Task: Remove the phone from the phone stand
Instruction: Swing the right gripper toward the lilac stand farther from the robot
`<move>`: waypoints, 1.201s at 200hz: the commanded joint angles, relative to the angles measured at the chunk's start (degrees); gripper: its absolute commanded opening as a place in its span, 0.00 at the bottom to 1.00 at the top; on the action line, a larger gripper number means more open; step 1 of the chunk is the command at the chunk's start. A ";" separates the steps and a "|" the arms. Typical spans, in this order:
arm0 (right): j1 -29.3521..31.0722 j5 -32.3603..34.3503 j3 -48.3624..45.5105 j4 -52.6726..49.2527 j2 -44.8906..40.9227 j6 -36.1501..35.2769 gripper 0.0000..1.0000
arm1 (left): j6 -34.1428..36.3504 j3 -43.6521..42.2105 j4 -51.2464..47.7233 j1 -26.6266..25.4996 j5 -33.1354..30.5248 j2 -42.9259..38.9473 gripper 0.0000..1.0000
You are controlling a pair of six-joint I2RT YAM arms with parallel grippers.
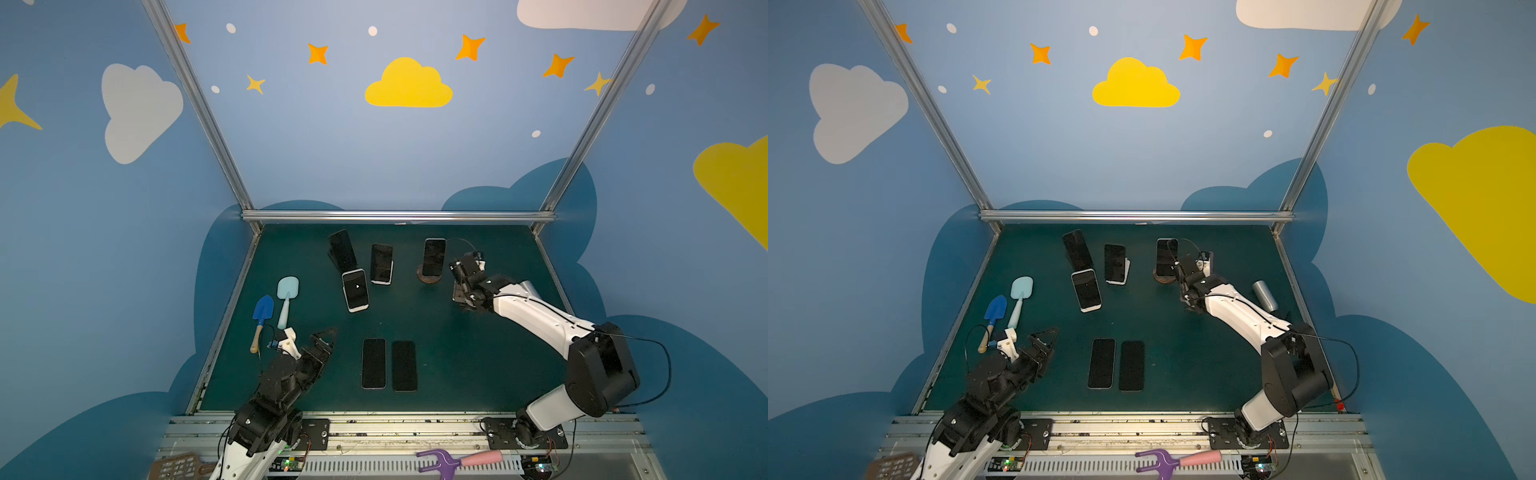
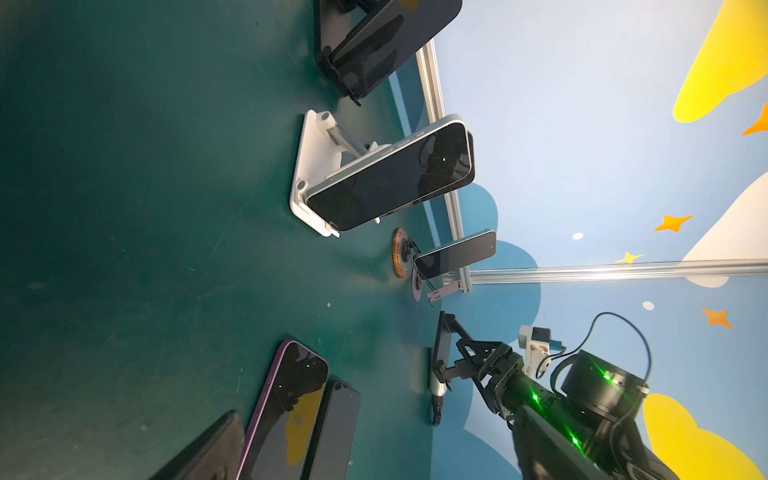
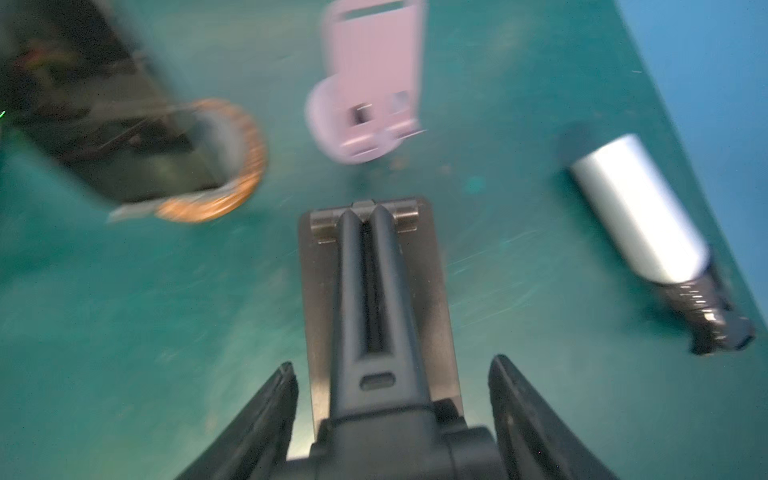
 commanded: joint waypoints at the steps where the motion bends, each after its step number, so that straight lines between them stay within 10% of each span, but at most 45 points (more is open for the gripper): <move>1: -2.75 1.29 0.40 5.60 -2.64 -4.80 0.62 | -0.13 -0.38 1.51 -0.06 -0.59 -0.71 1.00; 111: -21.00 -17.54 15.97 10.80 12.75 -16.37 0.63 | -0.78 2.60 -0.53 -0.11 -0.91 -0.31 1.00; 240: -25.05 -21.42 42.28 -4.09 37.18 -20.76 0.65 | 3.40 7.74 6.02 -0.07 -3.97 12.14 1.00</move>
